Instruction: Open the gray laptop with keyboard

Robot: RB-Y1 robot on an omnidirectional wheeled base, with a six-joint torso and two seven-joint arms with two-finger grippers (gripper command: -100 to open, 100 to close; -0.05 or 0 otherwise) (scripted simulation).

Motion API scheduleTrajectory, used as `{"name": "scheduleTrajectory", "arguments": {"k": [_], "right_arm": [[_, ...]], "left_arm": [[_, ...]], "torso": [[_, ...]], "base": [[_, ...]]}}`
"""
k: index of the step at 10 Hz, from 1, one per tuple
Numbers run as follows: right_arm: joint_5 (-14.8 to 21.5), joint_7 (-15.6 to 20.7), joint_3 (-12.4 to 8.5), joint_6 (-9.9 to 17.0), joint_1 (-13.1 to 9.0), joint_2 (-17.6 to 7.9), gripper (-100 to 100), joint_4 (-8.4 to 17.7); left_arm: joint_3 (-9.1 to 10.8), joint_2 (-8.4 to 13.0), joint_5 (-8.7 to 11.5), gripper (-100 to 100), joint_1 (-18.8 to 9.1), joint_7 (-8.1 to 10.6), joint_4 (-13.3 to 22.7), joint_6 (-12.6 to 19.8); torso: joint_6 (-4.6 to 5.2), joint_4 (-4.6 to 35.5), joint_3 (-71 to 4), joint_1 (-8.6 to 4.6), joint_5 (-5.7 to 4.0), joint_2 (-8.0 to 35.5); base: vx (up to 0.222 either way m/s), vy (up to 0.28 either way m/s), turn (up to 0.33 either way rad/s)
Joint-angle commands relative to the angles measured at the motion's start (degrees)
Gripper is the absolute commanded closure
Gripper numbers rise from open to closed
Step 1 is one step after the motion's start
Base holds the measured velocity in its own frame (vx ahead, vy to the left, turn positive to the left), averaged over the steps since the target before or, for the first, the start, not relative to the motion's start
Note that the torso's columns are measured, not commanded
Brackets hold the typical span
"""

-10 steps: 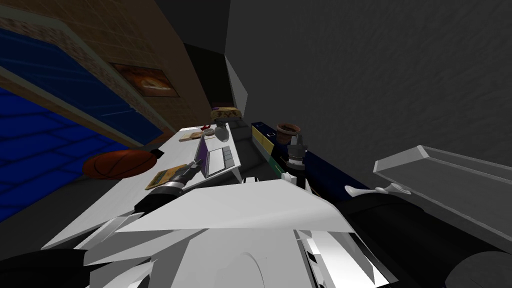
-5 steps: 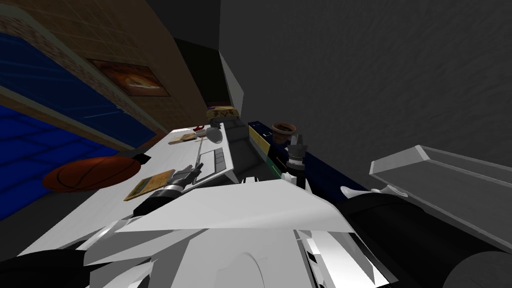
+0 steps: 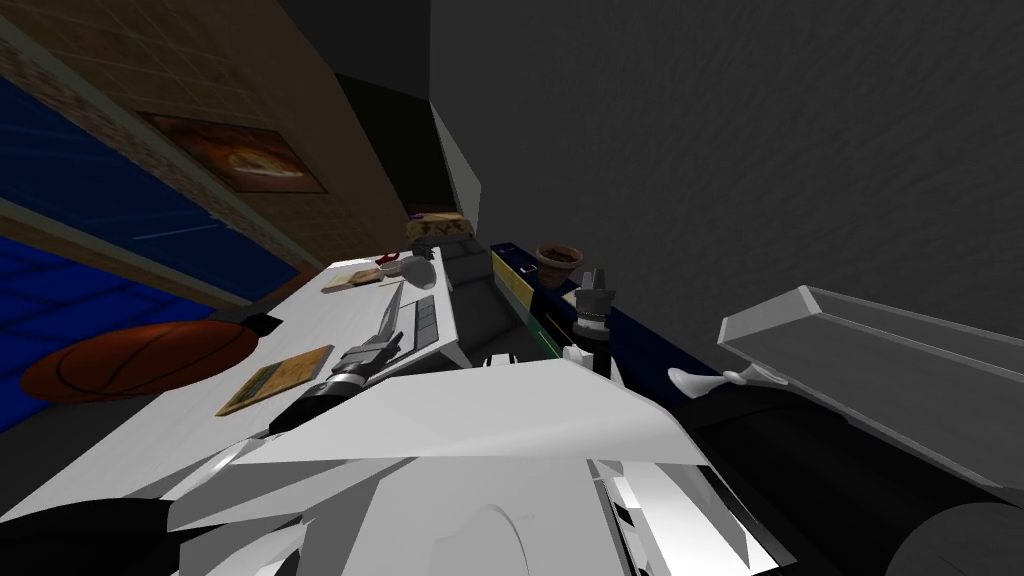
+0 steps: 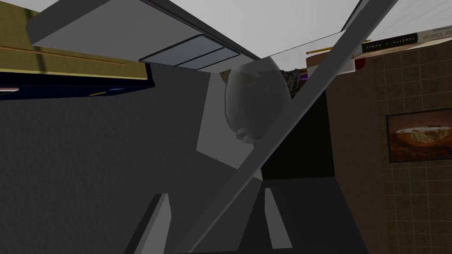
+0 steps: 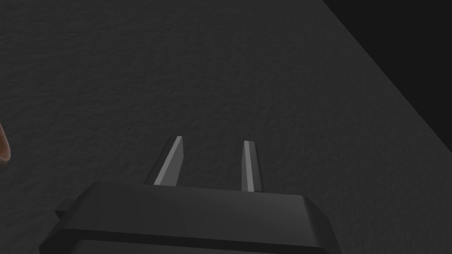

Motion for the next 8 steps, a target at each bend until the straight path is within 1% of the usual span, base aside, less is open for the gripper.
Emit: {"name": "scheduleTrajectory", "arguments": {"k": [1,3,4,6,7,8], "right_arm": [[0.0,0.0,0.0,0.0,0.0,0.0,0,0.0],[0.0,0.0,0.0,0.0,0.0,0.0,0,0.0],[0.0,0.0,0.0,0.0,0.0,0.0,0,0.0],[0.0,0.0,0.0,0.0,0.0,0.0,0,0.0],[0.0,0.0,0.0,0.0,0.0,0.0,0,0.0],[0.0,0.0,0.0,0.0,0.0,0.0,0,0.0]], "left_arm": [[-0.40,0.1,-1.2,100,-0.8,-1.08,3.4,0.7],[-0.72,-0.1,-3.3,100,-1.4,-3.09,6.2,1.5],[-0.32,-0.1,-3.3,-100,-0.2,-2.82,2.6,1.3],[-0.01,0.7,-3.3,-100,2.4,-2.89,-0.6,2.6],[-0.01,0.7,-3.3,-100,2.4,-2.89,-1.1,2.6],[0.15,1.1,-3.3,-100,3.7,-2.92,-3.0,3.3]], "torso": [[-0.02,0.0,0.0,0.13,0.01,0.0],[-0.05,-0.1,0.0,0.23,0.17,-0.1],[-0.07,-0.1,0.0,0.18,0.19,-0.1],[0.01,0.2,0.0,-0.19,-0.35,0.2],[0.03,0.3,0.1,-0.43,-0.49,0.3],[0.06,0.3,0.1,-0.64,-0.54,0.4]], "base": [[0.004,-0.057,-0.059],[0.008,-0.085,-0.081],[0.021,-0.034,0.016],[0.041,0.034,0.057],[0.034,0.048,0.019],[0.029,0.032,0.025]]}}
